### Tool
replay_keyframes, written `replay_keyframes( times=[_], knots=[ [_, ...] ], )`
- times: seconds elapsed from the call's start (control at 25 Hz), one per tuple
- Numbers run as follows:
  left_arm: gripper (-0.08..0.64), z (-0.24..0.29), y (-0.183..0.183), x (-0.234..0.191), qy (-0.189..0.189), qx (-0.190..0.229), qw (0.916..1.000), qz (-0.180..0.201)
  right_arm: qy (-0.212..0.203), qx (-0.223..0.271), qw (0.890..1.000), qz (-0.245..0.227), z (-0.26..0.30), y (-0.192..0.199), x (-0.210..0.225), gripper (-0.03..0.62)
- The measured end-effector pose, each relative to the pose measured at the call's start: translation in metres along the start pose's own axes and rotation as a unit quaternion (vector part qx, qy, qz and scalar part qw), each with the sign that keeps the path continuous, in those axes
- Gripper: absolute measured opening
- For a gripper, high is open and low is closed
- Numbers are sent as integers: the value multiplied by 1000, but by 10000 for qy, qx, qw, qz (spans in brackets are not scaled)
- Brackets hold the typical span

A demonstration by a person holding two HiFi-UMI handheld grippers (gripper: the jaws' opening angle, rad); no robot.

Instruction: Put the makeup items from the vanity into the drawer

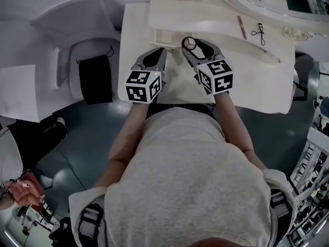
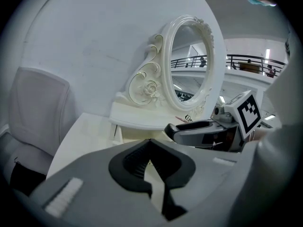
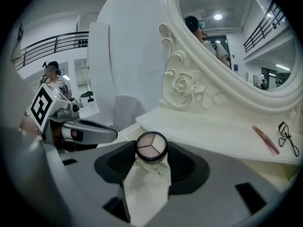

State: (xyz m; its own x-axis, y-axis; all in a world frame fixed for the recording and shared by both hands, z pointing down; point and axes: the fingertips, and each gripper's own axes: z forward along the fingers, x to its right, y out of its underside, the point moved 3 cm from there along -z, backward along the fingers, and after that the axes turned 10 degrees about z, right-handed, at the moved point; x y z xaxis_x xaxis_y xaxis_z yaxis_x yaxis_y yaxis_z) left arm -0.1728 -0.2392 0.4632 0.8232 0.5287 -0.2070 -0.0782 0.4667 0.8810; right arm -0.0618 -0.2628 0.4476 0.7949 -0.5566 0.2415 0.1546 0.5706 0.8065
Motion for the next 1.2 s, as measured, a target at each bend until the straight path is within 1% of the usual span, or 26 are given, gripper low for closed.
replay_keyframes(
  times=[0.2,0.44,0.72,0.88,1.0,1.2],
  knots=[
    [9,2,6,-14,129,-131,9998,-109,-36,-255,9995,159,18,-1,1,218],
    [9,5,8,-26,147,-145,9997,-103,-19,-414,9982,441,33,-2,4,218],
    [9,11,11,-36,196,-171,9996,-141,-88,-816,9953,509,43,3,8,218],
    [9,14,13,-35,272,-216,9993,-147,-136,-1026,9936,451,48,2,6,218],
    [9,15,14,-34,303,-212,9992,-162,-134,-1150,9923,439,53,1,5,218],
    [9,14,13,-35,329,-187,9991,-190,-96,-1249,9905,576,58,0,3,218]
  ],
)
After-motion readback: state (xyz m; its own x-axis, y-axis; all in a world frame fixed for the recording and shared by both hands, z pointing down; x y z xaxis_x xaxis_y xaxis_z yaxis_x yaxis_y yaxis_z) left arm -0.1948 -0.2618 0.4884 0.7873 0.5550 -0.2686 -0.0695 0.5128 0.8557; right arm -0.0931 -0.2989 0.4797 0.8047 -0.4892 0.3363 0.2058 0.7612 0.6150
